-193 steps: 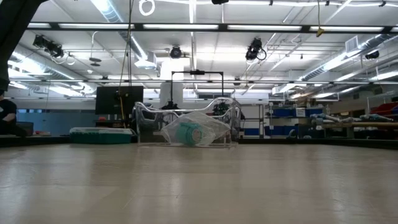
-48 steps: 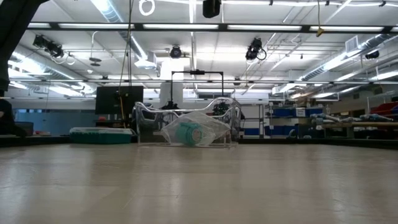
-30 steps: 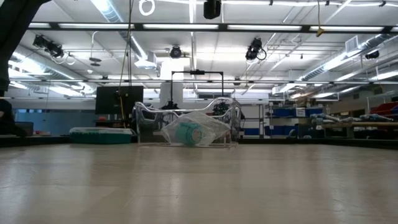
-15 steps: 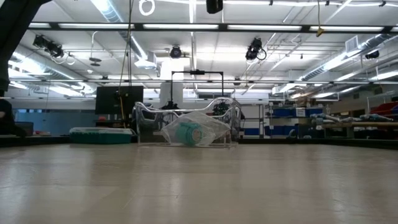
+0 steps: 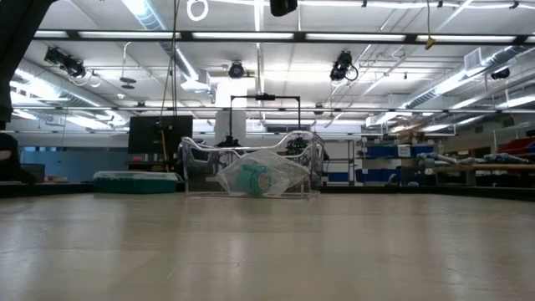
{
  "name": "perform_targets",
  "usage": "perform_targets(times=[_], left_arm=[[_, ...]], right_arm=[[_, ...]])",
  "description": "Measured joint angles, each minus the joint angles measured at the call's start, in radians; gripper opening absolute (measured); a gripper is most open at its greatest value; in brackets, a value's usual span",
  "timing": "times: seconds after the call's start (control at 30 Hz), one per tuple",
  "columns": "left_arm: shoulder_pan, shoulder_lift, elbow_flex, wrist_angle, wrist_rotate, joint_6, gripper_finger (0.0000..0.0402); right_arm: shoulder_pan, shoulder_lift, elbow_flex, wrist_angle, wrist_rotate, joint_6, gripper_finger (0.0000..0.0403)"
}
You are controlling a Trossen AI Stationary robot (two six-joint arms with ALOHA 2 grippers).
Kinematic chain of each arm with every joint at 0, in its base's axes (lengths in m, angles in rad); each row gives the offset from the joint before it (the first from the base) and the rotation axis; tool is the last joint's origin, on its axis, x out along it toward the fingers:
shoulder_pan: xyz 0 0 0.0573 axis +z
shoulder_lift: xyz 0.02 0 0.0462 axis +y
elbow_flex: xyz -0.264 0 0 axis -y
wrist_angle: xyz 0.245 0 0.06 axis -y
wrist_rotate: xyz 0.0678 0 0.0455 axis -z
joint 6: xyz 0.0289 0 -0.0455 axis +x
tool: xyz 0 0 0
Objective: Roll bandage
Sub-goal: Roll the blue bandage
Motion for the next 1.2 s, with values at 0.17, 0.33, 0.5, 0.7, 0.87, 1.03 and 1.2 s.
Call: perform_targets(times=[0.17,0.33,0.5,0.7,0.87,1.03,1.2], left_arm=[[-0.039,-0.010,0.115,-0.194,-0.150,0.173,0.0023],[-0.097,-0.013,0.279,-0.498,-0.393,0.387,0.0023],[-0.160,-0.037,0.263,-0.731,-0.486,0.440,0.0023],[-0.212,-0.038,0.248,-0.931,-0.593,0.457,0.0023],[-0.226,-0.046,0.228,-0.925,-0.595,0.428,0.0023],[-0.249,-0.049,0.168,-0.932,-0.595,0.406,0.0023],[-0.281,-0.049,0.060,-0.931,-0.597,0.403,0.0023]], right_arm=[[0.000,0.002,0.000,-0.065,0.000,0.012,0.0150],[-0.018,0.013,0.000,-0.155,-0.009,0.030,0.0150],[-0.034,0.049,0.000,-0.155,-0.086,0.023,0.0150],[-0.036,0.139,0.000,-0.155,-0.175,-0.004,0.0150],[-0.036,0.226,0.000,-0.145,-0.235,-0.010,0.0150],[-0.029,0.275,0.000,-0.100,-0.242,-0.004,0.0150],[-0.028,0.278,0.000,-0.091,-0.242,-0.005,0.0150]])
